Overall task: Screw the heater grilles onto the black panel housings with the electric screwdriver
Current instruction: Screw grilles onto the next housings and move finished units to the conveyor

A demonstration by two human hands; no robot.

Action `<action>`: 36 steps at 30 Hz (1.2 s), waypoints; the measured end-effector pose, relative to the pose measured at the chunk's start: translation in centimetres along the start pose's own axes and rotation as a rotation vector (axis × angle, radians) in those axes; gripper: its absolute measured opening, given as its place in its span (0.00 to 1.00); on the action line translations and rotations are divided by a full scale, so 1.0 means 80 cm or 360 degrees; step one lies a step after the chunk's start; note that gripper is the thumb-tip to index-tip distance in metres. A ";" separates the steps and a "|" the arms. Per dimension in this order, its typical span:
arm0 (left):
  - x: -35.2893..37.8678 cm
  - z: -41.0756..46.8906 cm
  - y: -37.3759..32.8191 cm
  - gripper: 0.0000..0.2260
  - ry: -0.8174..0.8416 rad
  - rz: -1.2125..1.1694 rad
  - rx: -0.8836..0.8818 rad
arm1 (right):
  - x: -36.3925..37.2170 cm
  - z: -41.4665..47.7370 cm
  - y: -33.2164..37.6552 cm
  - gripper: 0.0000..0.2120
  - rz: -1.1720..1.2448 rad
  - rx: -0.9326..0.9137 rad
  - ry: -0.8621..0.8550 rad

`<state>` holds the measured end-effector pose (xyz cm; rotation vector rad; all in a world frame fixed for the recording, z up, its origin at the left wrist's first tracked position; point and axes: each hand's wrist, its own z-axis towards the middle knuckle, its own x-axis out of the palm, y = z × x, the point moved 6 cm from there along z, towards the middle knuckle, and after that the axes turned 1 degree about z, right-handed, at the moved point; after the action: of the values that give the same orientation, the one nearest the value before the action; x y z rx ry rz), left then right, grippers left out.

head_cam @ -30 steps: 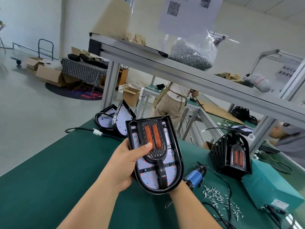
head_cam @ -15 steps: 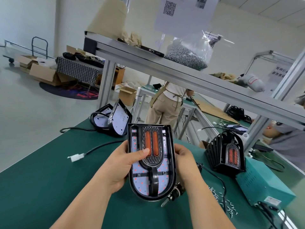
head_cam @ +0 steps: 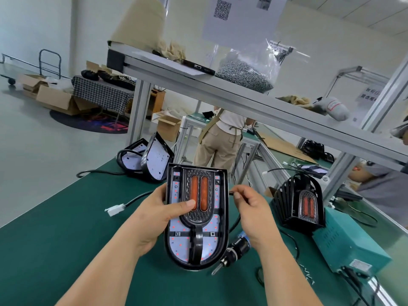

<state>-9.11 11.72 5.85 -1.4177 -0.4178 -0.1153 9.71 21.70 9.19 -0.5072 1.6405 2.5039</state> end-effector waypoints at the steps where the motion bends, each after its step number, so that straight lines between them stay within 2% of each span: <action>1: 0.001 0.000 -0.001 0.20 0.0031 0.0005 0.0007 | 0.000 -0.001 -0.003 0.14 0.0081 0.0028 0.0003; 6: 0.000 0.002 0.005 0.19 0.0133 0.0125 -0.0058 | 0.010 -0.002 -0.017 0.13 0.0749 0.0282 -0.0067; 9: -0.004 0.001 0.009 0.21 0.0071 0.0463 -0.0107 | 0.023 -0.003 -0.027 0.13 0.1114 0.0493 -0.0182; 12: -0.013 0.004 0.008 0.17 -0.0074 0.0827 -0.0073 | 0.037 -0.008 -0.032 0.10 0.1330 0.0675 -0.0209; 13: -0.016 0.005 0.004 0.18 -0.0142 0.1028 -0.0049 | 0.041 -0.010 -0.032 0.11 0.1349 0.0720 -0.0206; 16: -0.020 0.003 -0.009 0.35 -0.0376 0.1825 -0.0049 | 0.053 -0.017 -0.032 0.13 0.1359 0.0840 -0.0213; 18: -0.017 0.004 -0.012 0.39 -0.0407 0.2011 -0.0061 | 0.059 -0.019 -0.033 0.10 0.1382 0.0915 -0.0199; 20: -0.014 0.005 -0.009 0.40 -0.0343 0.1872 -0.0050 | 0.061 -0.019 -0.033 0.11 0.1399 0.0954 -0.0165; 23: -0.019 0.003 -0.006 0.37 -0.0346 0.1402 0.0001 | 0.062 -0.023 -0.033 0.15 0.1280 0.0889 -0.0097; 28: -0.024 -0.003 -0.007 0.17 -0.0627 0.0973 0.0102 | 0.081 -0.047 -0.026 0.21 0.1181 0.0661 0.0090; 30: -0.026 -0.001 0.001 0.15 -0.0699 0.0631 0.0049 | 0.085 -0.052 -0.029 0.18 0.1070 0.0629 0.0029; 34: -0.008 -0.001 0.014 0.12 -0.0588 -0.0430 -0.0058 | 0.078 -0.058 -0.034 0.08 0.1038 0.0646 -0.0306; 36: 0.003 -0.005 0.015 0.13 -0.0567 -0.0568 -0.0061 | 0.071 -0.058 -0.034 0.09 0.1050 0.0631 -0.0449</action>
<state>-8.38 11.59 4.75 -1.3918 -0.9673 -0.1603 6.10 18.05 3.28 0.4841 2.3666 2.3375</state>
